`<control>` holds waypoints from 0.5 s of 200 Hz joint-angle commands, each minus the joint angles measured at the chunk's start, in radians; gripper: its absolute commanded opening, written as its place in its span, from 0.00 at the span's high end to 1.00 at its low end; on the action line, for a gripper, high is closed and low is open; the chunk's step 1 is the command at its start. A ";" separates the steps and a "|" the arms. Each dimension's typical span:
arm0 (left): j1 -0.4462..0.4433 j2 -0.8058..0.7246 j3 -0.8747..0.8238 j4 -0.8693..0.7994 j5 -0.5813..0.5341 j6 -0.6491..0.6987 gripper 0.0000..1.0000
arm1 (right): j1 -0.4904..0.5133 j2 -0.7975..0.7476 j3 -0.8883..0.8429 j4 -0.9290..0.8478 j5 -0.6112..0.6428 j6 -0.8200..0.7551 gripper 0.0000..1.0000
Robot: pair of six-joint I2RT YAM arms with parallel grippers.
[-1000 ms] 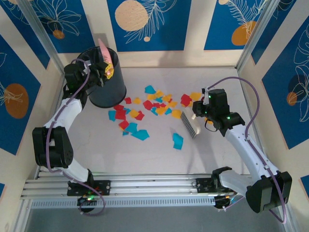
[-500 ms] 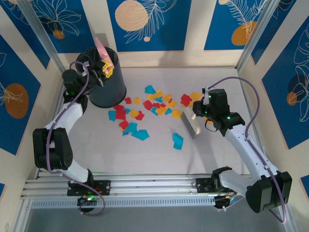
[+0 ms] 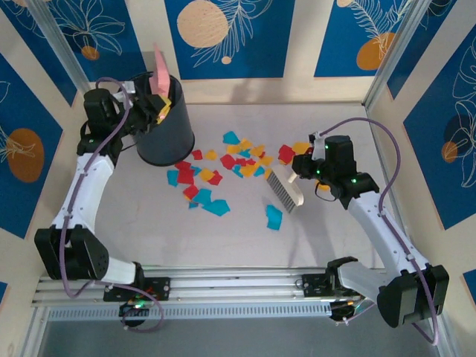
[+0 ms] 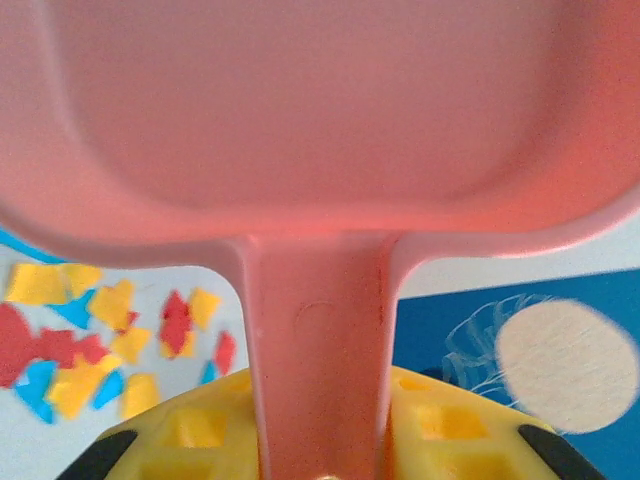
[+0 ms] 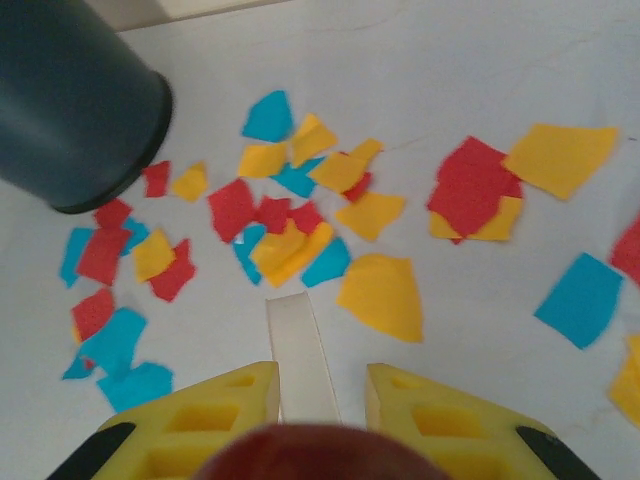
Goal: Sweep away the paper scraps from the table
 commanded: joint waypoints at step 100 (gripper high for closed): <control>-0.089 -0.061 0.139 -0.733 -0.275 0.739 1.00 | 0.063 0.036 -0.165 0.147 -0.257 -0.176 1.00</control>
